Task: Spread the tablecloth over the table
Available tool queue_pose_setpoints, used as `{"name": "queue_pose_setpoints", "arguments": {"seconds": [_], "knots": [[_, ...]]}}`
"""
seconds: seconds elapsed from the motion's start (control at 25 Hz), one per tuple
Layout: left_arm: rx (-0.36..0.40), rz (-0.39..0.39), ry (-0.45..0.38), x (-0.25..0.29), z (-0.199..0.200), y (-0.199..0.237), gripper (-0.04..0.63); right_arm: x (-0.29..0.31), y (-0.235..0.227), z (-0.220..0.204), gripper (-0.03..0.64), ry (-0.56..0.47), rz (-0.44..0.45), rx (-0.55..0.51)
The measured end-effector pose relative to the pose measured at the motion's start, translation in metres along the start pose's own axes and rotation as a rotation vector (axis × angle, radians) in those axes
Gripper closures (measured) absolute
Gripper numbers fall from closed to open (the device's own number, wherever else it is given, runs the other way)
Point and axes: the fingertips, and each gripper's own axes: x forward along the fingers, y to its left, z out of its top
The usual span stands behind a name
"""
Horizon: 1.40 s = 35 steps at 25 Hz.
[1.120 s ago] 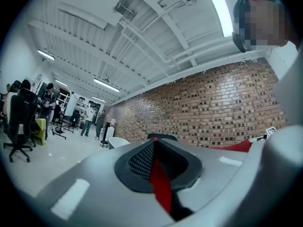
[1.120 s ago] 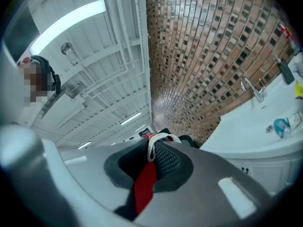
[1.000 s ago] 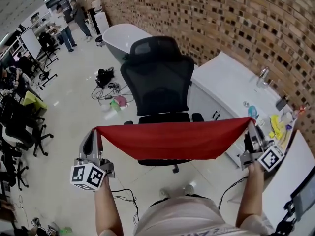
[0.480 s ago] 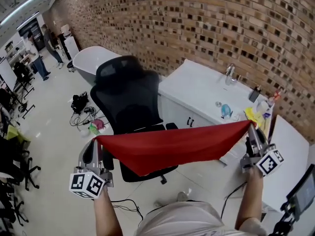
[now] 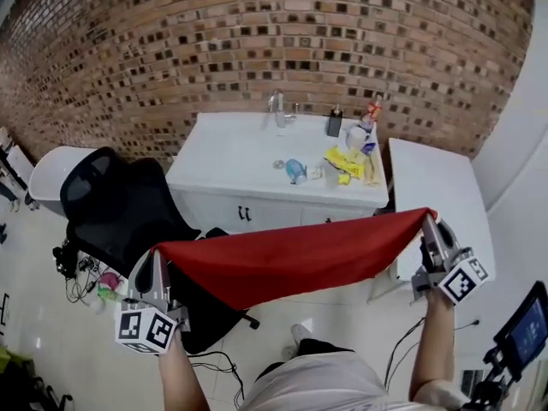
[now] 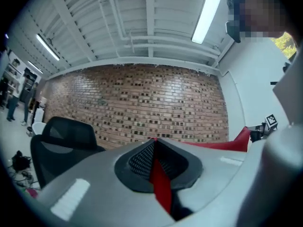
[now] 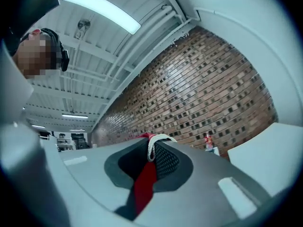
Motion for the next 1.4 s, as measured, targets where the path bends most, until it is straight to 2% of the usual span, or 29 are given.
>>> {"name": "queue_pose_setpoints", "arguments": {"seconds": [0.24,0.36,0.52,0.6,0.76,0.88,0.96,1.08,1.16,1.4], "knots": [[-0.053,-0.244,0.046,0.066,-0.028,-0.073,0.581,-0.103,-0.029,0.024,0.595,-0.055,-0.232,-0.064],[-0.063,-0.312,0.069,0.081,-0.037,-0.108,0.581,-0.140,-0.040,0.029,0.595,-0.046,-0.305,-0.070],[-0.056,-0.447,0.070,0.104,-0.041,-0.189,0.581,-0.214,-0.061,0.052,0.595,-0.082,-0.426,-0.085],[-0.055,-0.511,0.057,0.111,-0.060,-0.223,0.581,-0.251,-0.075,0.048,0.595,-0.126,-0.475,-0.096],[-0.030,-0.642,0.021,0.134,-0.108,-0.275,0.581,-0.317,-0.098,0.010,0.595,-0.263,-0.554,-0.077],[-0.013,-0.751,0.014,0.142,-0.116,-0.338,0.581,-0.378,-0.105,0.008,0.595,-0.331,-0.642,-0.081],[-0.018,-0.765,0.034,0.134,-0.108,-0.395,0.581,-0.418,-0.128,0.042,0.595,-0.328,-0.667,-0.086],[-0.030,-0.754,0.081,0.138,-0.090,-0.496,0.581,-0.470,-0.185,0.112,0.595,-0.292,-0.686,-0.084],[-0.035,-0.744,0.095,0.144,-0.085,-0.547,0.581,-0.496,-0.220,0.141,0.595,-0.273,-0.693,-0.080],[-0.017,-0.726,0.121,0.145,-0.096,-0.626,0.581,-0.536,-0.288,0.167,0.595,-0.253,-0.686,-0.060]]}}
